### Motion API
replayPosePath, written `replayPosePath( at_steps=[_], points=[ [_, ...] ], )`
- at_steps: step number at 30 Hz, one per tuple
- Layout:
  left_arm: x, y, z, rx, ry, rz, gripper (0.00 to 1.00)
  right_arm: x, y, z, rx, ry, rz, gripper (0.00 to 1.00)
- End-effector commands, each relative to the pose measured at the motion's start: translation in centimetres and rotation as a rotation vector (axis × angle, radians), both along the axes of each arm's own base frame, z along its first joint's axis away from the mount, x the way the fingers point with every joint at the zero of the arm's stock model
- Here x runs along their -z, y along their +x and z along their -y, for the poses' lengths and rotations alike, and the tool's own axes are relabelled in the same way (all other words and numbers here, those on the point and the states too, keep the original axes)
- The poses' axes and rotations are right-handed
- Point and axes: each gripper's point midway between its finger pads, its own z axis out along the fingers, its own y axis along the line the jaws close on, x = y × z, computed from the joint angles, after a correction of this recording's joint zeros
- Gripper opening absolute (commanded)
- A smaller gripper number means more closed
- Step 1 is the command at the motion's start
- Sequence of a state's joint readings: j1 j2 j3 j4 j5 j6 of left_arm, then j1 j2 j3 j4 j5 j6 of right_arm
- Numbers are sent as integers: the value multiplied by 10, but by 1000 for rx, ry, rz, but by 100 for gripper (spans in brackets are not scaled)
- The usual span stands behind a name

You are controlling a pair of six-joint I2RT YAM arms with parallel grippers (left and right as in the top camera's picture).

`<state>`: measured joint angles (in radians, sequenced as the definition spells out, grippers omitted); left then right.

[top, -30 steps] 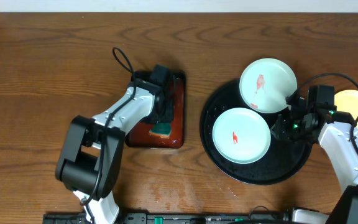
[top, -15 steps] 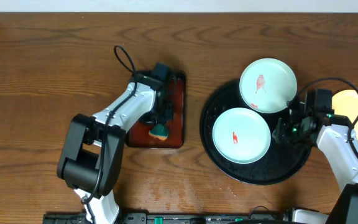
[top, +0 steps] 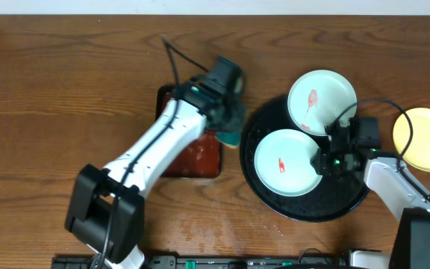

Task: Clean dirty plates on tray and stack at the side
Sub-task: 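Scrub the pale green plate with the sponge while the right gripper holds it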

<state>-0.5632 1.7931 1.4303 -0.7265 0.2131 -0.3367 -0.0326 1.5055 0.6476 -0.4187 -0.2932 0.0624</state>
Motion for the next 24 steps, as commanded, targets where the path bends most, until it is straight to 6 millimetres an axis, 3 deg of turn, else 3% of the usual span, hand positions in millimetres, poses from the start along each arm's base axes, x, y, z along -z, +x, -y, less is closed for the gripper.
replayPosePath(
  at_steps=[1, 4, 15, 19, 21, 24],
  points=[
    [3, -14, 39, 51, -62, -21, 8, 18, -4, -5, -32, -54, -38, 18],
    [14, -24, 65, 91, -74, -22, 8, 27, -7, 8, 33, -121, -74, 1],
    [91, -65, 136, 123, -178, -244, 8, 28, -9, 6, 29, -112, -86, 1],
    [132, -69, 129, 51, -133, -334, 8, 28, -9, 6, 32, -112, -88, 1],
    [139, -66, 121, 34, -114, -349, 7, 29, -10, 6, 39, -109, -92, 1],
    [145, -52, 90, -40, 7, -308, 7, 29, -11, 6, 57, -105, -102, 1]
  ],
)
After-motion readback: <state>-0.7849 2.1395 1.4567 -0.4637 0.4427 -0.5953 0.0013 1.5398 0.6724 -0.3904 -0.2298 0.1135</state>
